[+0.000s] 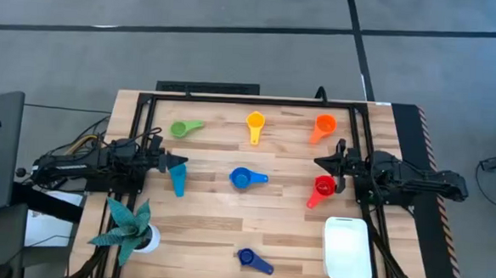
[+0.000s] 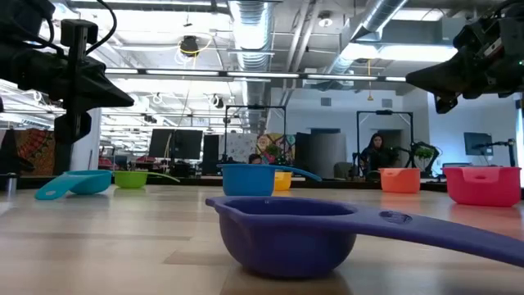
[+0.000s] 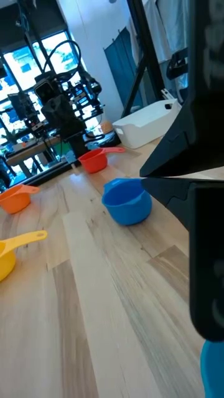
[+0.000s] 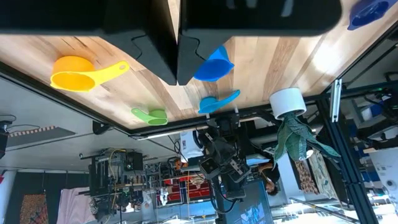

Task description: Nest measuring cups in basket

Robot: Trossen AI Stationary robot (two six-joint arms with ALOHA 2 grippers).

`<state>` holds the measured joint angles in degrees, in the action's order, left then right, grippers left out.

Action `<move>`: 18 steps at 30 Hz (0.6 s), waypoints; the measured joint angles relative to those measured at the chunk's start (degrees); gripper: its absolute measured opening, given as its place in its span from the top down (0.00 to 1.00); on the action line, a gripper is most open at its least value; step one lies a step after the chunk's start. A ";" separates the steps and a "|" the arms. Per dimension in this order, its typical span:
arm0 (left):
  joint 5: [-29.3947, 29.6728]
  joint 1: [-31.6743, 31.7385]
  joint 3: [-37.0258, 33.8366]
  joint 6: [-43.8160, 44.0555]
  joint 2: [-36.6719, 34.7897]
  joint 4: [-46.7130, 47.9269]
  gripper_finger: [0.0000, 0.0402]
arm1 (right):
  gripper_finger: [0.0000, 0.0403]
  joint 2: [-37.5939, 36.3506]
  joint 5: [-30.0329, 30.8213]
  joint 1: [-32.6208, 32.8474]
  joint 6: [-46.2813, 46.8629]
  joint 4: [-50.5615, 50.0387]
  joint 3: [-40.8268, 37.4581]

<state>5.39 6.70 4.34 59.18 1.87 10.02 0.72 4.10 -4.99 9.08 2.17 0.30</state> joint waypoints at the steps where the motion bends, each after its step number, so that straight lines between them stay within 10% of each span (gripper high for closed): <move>1: 0.00 0.00 0.00 0.00 0.02 0.00 1.00 | 0.91 0.00 0.00 0.00 0.00 -0.01 -0.02; 18: 0.00 0.00 0.00 0.05 0.02 0.00 1.00 | 0.91 0.01 0.00 0.00 -0.01 -0.02 -0.02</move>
<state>5.39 6.70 4.34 59.22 1.89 10.02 0.73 4.10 -4.99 9.08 2.15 0.27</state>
